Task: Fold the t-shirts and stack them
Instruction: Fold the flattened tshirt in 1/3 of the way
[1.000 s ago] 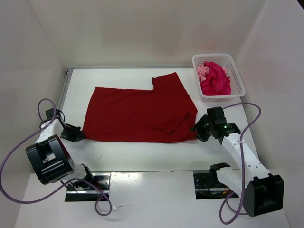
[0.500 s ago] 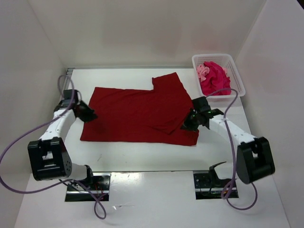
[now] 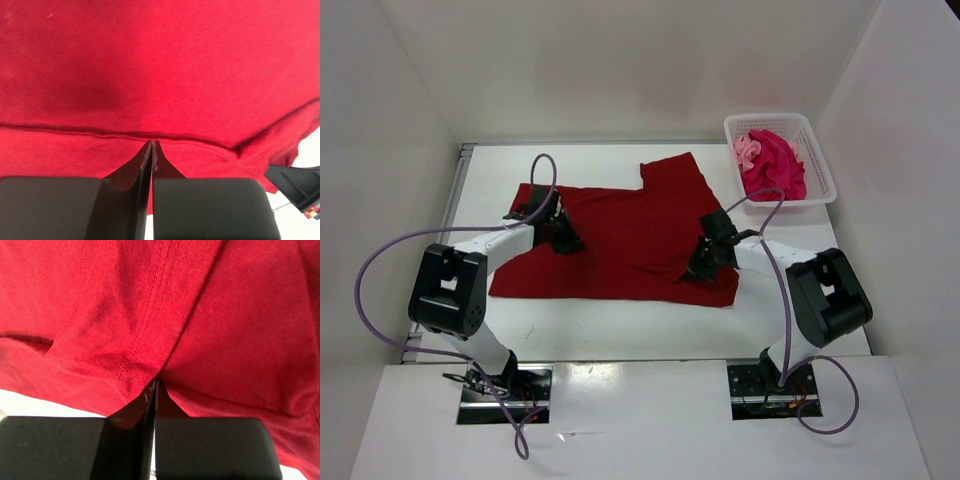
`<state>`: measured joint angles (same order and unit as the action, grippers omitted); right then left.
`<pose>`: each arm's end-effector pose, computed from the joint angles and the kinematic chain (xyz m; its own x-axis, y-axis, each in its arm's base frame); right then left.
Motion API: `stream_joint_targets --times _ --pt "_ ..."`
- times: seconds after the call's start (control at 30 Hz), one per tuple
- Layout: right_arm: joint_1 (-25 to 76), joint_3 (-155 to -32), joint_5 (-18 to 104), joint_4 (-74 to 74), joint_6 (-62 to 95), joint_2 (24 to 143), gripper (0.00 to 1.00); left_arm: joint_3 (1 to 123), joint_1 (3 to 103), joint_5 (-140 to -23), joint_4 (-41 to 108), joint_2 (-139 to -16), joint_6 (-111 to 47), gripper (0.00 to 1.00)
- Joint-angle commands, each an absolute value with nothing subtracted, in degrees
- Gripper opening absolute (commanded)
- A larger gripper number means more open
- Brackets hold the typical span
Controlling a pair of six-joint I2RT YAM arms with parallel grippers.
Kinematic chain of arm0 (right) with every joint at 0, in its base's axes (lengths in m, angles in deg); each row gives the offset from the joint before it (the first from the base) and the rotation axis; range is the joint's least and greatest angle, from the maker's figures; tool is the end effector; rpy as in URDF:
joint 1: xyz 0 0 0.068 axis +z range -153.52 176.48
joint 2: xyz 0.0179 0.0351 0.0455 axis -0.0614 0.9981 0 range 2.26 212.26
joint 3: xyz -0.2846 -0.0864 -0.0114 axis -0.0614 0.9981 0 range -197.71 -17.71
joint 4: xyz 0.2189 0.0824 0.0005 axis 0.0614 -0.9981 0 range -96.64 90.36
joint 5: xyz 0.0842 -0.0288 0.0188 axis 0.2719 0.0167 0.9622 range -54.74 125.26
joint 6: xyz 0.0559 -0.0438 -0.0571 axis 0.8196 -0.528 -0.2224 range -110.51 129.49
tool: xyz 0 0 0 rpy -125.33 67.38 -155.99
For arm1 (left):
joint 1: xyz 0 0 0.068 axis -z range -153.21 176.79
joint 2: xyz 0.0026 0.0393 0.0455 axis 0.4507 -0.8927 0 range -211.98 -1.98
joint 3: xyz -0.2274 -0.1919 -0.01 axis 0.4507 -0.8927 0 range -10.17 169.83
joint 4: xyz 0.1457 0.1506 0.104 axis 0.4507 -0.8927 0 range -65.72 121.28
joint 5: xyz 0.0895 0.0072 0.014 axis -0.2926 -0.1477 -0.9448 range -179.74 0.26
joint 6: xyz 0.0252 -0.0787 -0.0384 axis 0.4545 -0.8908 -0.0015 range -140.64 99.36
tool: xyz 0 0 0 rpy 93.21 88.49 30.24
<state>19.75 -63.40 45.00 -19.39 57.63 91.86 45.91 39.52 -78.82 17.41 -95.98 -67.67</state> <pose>0.2549 0.1247 0.1585 -0.8907 0.4160 -0.1832 0.3073 0.8481 0.4316 0.3305 -0.0906 0.1963 -0.7644 -0.5638 -0.3127 -0.3354 0.7619 -0.5540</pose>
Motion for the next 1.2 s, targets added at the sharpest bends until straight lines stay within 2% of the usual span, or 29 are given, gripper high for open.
stream_joint_targets --times 0.0,0.3,0.4,0.5,0.63,0.77,0.87,0.97,1.0,1.1,1.17 --pt "20.4 -64.3 44.3 -15.3 57.8 94.1 0.0 42.8 38.3 -79.6 20.4 -96.1 -68.9 0.06" --pt "20.4 -70.1 45.4 -12.9 59.1 99.3 0.0 34.8 35.0 -80.7 21.6 -93.2 -69.4 0.07" --pt "20.4 -78.2 47.6 -11.9 60.5 105.5 0.0 35.4 35.0 -80.7 21.1 -91.1 -69.9 0.08" --pt "21.5 -93.1 48.8 -14.2 61.0 112.5 0.0 36.8 35.0 -80.7 19.2 -88.7 -69.9 0.08" --pt "22.8 -102.2 47.6 -17.0 59.6 115.7 0.01 36.8 35.0 -82.0 18.1 -85.1 -69.9 0.1" --pt "23.8 -97.6 46.4 -17.1 58.3 110.3 0.04 36.2 35.0 -83.3 16.4 -82.6 -68.9 0.1" --pt "24.3 -86.9 42.5 -17.1 56.9 100.5 0.08 35.5 35.5 -83.3 16.4 -81.1 -68.9 0.1" --pt "24.3 -78.5 39.8 -18.0 55.7 93.9 0.18 34.8 36.7 -83.3 16.4 -81.1 -69.4 0.11" --pt "24.3 -76.7 39.1 -19.4 54.9 93.2 0.26 34.3 36.7 -83.3 17.1 -81.6 -69.4 0.11" --pt "24.3 -76.2 36.5 -21.3 53.7 93.2 0.38 34.3 37.8 -83.3 17.1 -82.7 -69.4 0.11" --pt "24.3 -76.2 34.5 -22.0 53.7 93.2 0.43 34.3 37.8 -83.3 17.7 -82.7 -69.4 0.11"
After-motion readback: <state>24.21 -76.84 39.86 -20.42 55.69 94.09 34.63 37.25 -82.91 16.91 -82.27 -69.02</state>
